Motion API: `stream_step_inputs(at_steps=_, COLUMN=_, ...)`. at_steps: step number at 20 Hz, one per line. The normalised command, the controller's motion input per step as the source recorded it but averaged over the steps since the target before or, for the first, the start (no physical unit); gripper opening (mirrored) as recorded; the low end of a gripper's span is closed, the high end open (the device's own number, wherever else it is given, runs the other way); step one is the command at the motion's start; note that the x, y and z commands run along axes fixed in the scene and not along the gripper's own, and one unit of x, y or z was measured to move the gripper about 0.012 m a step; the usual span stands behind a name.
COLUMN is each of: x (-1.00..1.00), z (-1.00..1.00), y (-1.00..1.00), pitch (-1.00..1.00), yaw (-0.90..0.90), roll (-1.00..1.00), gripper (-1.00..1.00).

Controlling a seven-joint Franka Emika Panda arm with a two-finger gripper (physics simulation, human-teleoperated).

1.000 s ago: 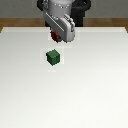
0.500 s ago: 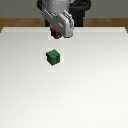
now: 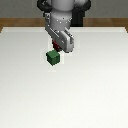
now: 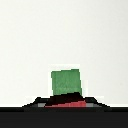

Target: Place the red cube on top of the green cube.

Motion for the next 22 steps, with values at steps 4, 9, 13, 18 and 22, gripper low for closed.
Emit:
stream_step_inputs(at_steps=4, x=0.00, z=0.00, y=-0.25, pitch=0.00, yaw=0.00, roll=0.00, gripper=-1.00)
stream_step_inputs(at_steps=9, x=0.00, z=0.00, y=0.00, pitch=0.00, yaw=0.00, roll=0.00, gripper=-1.00)
stream_step_inputs(at_steps=13, x=0.00, z=0.00, y=-0.50, pitch=0.00, yaw=0.00, roll=0.00, gripper=-1.00)
stream_step_inputs(at_steps=18, x=0.00, z=0.00, y=0.00, pitch=0.00, yaw=0.00, roll=0.00, gripper=-1.00)
stream_step_inputs(at_steps=22, x=0.25, z=0.00, y=0.25, pitch=0.00, yaw=0.00, roll=0.00, gripper=-1.00)
